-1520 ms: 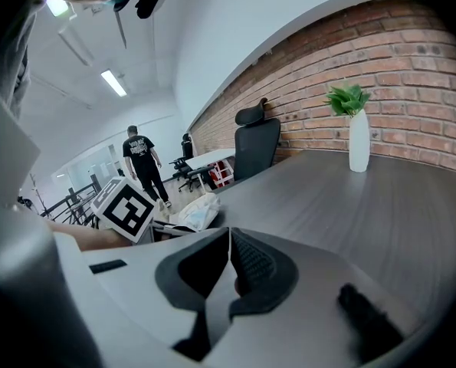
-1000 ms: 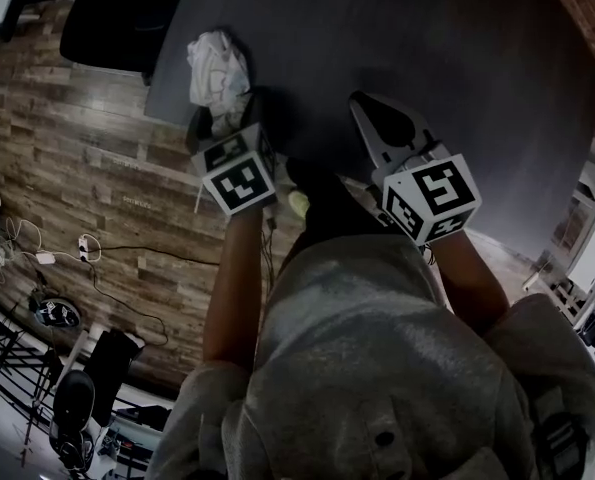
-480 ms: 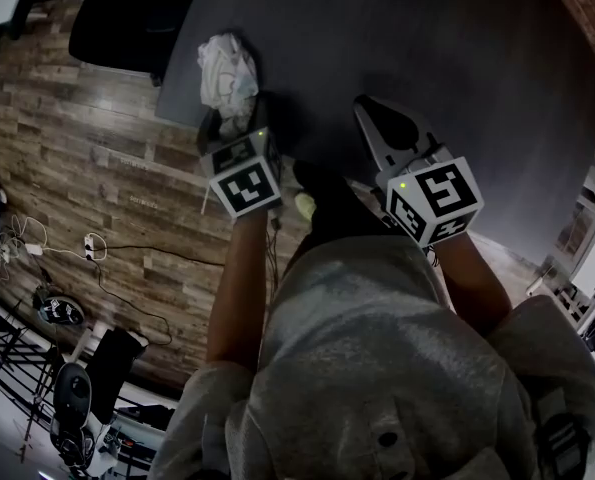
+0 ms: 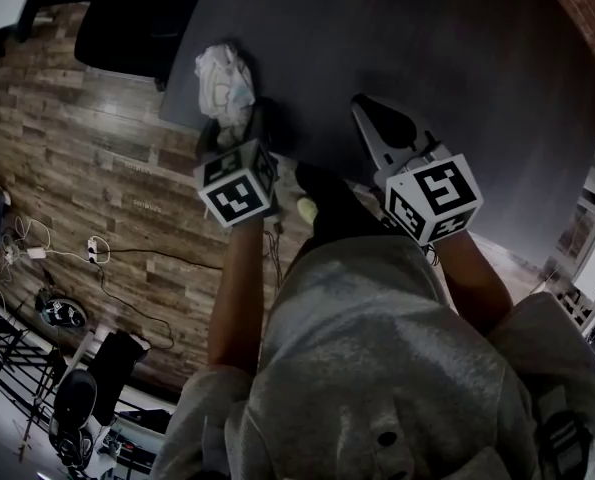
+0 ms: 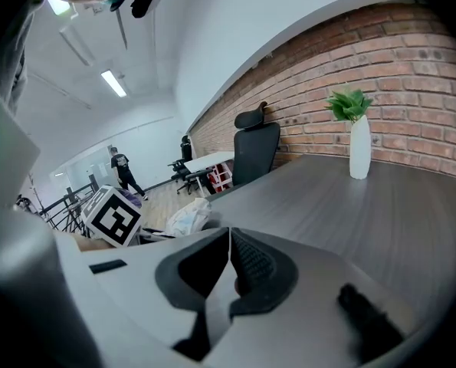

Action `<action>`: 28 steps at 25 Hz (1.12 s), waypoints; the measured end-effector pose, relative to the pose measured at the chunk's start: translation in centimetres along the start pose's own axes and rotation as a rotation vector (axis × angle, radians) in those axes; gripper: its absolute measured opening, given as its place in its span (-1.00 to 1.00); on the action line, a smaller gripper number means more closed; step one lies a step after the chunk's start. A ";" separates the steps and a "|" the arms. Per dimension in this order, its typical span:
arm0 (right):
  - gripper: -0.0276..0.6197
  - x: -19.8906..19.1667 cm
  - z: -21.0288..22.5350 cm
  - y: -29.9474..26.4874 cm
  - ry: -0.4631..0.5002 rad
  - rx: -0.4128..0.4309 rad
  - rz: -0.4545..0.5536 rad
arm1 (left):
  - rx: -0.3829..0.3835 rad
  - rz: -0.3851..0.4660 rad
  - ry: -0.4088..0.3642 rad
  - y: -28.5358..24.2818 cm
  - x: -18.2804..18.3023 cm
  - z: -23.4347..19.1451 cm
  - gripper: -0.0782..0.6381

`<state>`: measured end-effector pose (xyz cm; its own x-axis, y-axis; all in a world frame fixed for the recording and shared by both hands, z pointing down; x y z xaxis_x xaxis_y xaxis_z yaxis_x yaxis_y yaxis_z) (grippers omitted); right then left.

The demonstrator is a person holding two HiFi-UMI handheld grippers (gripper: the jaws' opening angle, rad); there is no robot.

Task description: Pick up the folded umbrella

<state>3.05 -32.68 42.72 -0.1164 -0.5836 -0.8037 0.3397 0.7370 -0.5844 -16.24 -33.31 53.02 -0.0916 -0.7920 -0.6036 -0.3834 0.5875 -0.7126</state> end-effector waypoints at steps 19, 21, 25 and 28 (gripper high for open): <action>-0.84 -0.4 -2.3 6.9 0.048 -0.003 0.112 | -0.044 0.164 -0.043 9.6 -1.0 3.1 0.01; -0.84 -0.1 -2.6 7.6 0.054 0.000 0.128 | -0.043 0.176 -0.050 10.8 -1.0 3.4 0.01; -0.84 0.1 -3.5 9.0 0.066 0.008 0.151 | -0.044 0.200 -0.061 13.5 -1.4 4.0 0.01; -0.84 0.1 -4.7 10.1 0.077 0.012 0.171 | -0.044 0.216 -0.076 15.8 -2.1 4.1 0.01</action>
<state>2.07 -23.63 36.21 -0.1268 -0.4220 -0.8977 0.3719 0.8187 -0.4375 -18.33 -21.66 41.61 -0.1072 -0.6332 -0.7665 -0.4019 0.7328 -0.5491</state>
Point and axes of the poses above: the fingertips, and each gripper's own axes: y backward along the fingers, z to its right, x out of its top, the point moved 3 cm from there along y, backward along the fingers, and after that the axes turned 12 degrees about -x, right-handed, at the moved point
